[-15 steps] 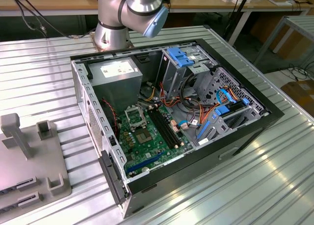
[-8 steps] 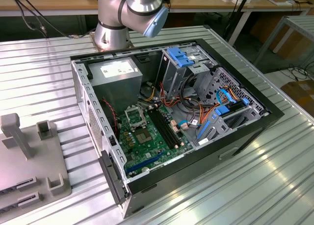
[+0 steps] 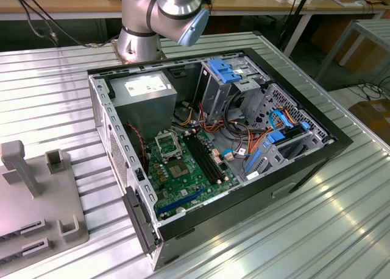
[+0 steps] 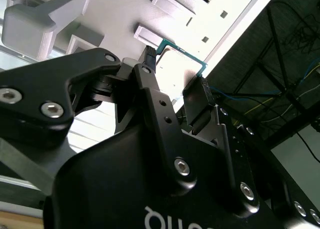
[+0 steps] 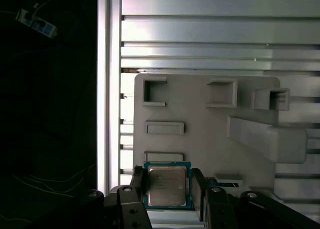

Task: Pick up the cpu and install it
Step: 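Pick up the cpu and move it towards the insertion slot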

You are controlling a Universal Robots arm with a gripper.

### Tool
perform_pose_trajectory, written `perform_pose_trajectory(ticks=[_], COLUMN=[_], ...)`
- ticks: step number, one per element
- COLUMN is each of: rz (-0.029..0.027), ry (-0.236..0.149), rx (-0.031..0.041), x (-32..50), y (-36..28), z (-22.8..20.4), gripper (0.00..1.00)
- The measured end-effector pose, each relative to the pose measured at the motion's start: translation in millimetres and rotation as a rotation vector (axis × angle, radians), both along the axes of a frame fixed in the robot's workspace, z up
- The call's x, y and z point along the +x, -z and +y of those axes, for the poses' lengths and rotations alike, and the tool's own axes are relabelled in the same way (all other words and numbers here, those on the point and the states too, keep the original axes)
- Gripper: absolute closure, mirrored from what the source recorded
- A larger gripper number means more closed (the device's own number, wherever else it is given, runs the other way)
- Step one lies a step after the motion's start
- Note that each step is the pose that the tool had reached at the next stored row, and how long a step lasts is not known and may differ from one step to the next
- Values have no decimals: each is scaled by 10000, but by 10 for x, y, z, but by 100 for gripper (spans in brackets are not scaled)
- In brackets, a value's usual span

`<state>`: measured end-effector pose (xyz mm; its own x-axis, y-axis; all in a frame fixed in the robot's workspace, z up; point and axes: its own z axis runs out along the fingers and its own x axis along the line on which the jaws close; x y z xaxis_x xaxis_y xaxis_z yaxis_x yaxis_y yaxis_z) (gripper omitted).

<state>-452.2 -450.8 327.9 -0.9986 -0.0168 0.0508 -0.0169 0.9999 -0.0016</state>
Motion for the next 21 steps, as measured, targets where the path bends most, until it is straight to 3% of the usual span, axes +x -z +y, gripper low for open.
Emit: perform_pose_trajectory(ticks=[21], rz=[0], ry=[1], rx=[12], x=[0], y=[-114], z=[0], gripper=[53])
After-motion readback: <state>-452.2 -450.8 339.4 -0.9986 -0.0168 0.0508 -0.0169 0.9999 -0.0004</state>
